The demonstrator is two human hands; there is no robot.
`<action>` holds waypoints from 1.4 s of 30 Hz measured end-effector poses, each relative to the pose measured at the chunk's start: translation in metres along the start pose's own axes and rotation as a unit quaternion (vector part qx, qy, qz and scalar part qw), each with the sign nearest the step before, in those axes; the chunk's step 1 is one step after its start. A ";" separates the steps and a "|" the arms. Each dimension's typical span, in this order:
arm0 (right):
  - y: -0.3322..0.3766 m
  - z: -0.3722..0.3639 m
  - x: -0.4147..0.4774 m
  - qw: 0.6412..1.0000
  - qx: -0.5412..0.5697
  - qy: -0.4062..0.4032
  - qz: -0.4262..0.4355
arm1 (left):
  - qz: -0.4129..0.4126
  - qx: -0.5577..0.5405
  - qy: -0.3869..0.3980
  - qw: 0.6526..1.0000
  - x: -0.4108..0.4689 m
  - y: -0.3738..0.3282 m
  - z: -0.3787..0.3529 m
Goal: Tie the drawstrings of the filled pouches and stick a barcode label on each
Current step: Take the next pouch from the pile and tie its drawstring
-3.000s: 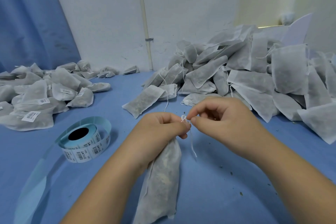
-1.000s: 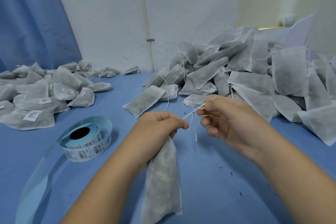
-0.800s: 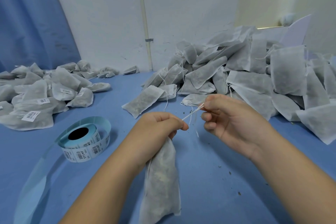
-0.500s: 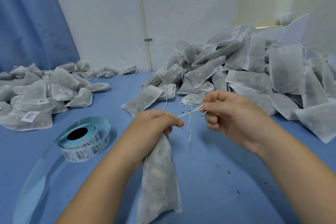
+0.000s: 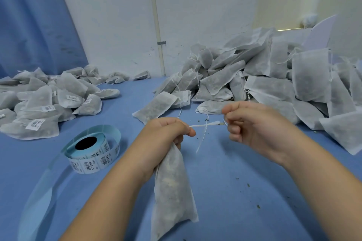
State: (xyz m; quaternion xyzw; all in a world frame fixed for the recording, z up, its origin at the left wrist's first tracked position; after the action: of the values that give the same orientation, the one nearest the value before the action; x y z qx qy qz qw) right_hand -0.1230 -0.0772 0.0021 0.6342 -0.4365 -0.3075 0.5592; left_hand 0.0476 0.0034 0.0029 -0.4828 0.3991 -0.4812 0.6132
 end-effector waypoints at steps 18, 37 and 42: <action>-0.036 -0.047 -0.016 0.980 -0.067 0.158 -0.098 | -0.016 -0.080 0.060 0.995 -0.005 -0.006 -0.012; -0.013 -0.028 -0.018 0.969 -0.122 0.210 -0.055 | -0.022 0.073 0.052 0.996 -0.005 -0.004 -0.003; -0.011 -0.023 -0.014 0.959 -0.244 0.140 -0.015 | 0.028 0.160 0.107 0.981 -0.005 0.011 -0.005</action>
State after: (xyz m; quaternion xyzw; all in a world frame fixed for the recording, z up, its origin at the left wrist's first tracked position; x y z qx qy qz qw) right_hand -0.1063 -0.0547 -0.0055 0.5211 -0.2564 -0.3214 0.7480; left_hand 0.0442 0.0076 -0.0088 -0.3125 0.3935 -0.5705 0.6497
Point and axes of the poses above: each hand's wrist, its own x-axis towards the middle knuckle, its own z-axis out of the back of the hand, y = z × x, the point moved 8 cm from there along x, towards the middle knuckle, and after that the axes turned 4 degrees about z, right-handed, at the moved point
